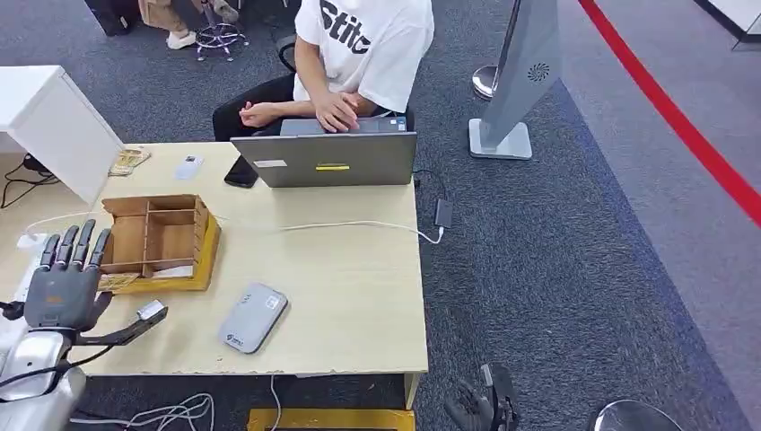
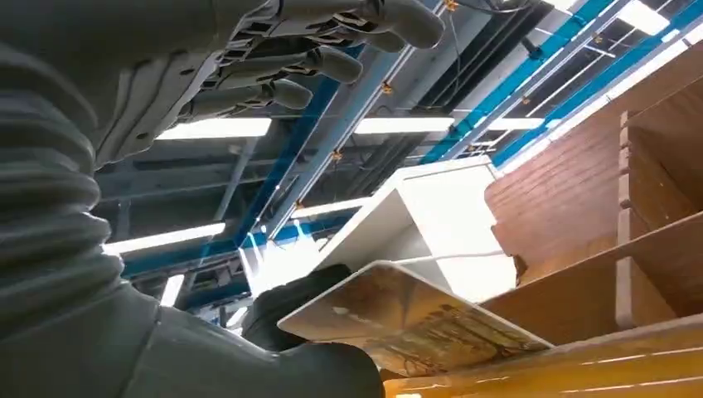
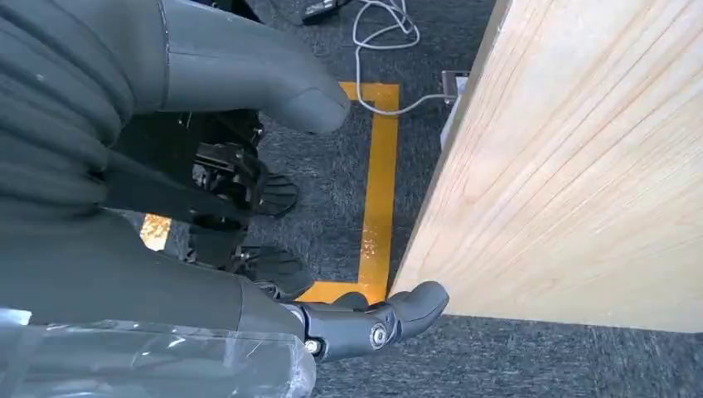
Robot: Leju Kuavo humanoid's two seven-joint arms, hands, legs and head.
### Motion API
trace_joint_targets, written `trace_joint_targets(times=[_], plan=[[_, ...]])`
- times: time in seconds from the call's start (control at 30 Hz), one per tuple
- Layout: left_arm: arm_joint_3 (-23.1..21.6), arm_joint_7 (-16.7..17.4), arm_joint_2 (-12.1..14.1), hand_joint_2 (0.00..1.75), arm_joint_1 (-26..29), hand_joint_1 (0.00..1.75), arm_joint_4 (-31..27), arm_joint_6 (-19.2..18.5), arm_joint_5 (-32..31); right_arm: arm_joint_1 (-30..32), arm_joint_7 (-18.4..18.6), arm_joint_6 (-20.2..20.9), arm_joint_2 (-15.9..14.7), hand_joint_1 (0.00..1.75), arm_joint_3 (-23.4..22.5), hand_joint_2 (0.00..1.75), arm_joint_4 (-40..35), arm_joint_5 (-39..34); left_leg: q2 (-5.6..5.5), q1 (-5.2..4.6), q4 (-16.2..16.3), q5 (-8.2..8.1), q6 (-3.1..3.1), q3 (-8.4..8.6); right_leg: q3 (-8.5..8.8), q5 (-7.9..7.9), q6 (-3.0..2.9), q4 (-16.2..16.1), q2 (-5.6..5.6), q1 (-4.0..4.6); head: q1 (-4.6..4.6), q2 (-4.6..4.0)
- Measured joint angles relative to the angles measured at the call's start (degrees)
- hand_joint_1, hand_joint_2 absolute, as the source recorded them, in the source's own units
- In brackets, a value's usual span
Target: Pass the card to the sensor for recognition and then transmit it.
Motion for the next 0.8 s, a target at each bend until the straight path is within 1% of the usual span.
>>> trace_joint_targets(times=[0.03, 0.07, 0.17, 0.37, 0.8], plan=[[0.0, 0.0, -0.1, 1.75, -0.3, 0.00, 0.4, 0.0, 0.0, 0.0, 0.0, 0.0, 0.0, 0.00, 0.0, 1.75, 0.0, 0.0, -0.01, 0.00, 0.0, 0.00, 0.00, -0.01, 0.01, 0.00, 0.00, 0.0, -0.01, 0.00, 0.02, 0.00], [0.0, 0.0, -0.2, 1.75, -0.5, 1.75, 0.7, 0.0, 0.0, -0.1, 0.0, 0.0, 0.0, 0.00, 0.0, 1.75, 0.0, 0.0, -0.01, 0.00, 0.0, 0.00, 0.00, -0.01, 0.01, 0.00, 0.00, 0.0, -0.01, 0.00, 0.02, 0.00], [0.0, 0.3, -0.2, 1.75, -0.8, 1.75, 1.4, 0.0, 0.0, -0.1, 0.0, 0.0, 0.0, 0.00, 0.1, 1.75, 0.0, 0.0, 0.01, 0.00, 0.0, 0.00, 0.00, 0.00, 0.00, 0.00, 0.00, 0.0, 0.00, 0.00, 0.02, 0.00], [0.0, -0.9, 0.0, 1.75, -1.1, 1.75, 2.3, 0.0, 0.2, -0.1, 0.0, 0.0, 0.0, 0.00, 0.1, 1.75, 0.0, -0.1, 0.00, 0.00, 0.0, 0.00, 0.00, -0.01, 0.00, 0.00, 0.00, 0.0, 0.00, 0.00, 0.02, 0.00], [0.0, -0.9, 0.6, 1.75, -1.4, 1.75, 3.9, 0.0, 0.3, -0.1, 0.0, 0.0, 0.1, 0.00, 0.1, 1.75, 0.0, -0.2, 0.00, 0.00, 0.0, 0.00, 0.00, -0.01, 0.00, 0.00, 0.00, 0.0, -0.01, 0.00, 0.02, 0.00]])
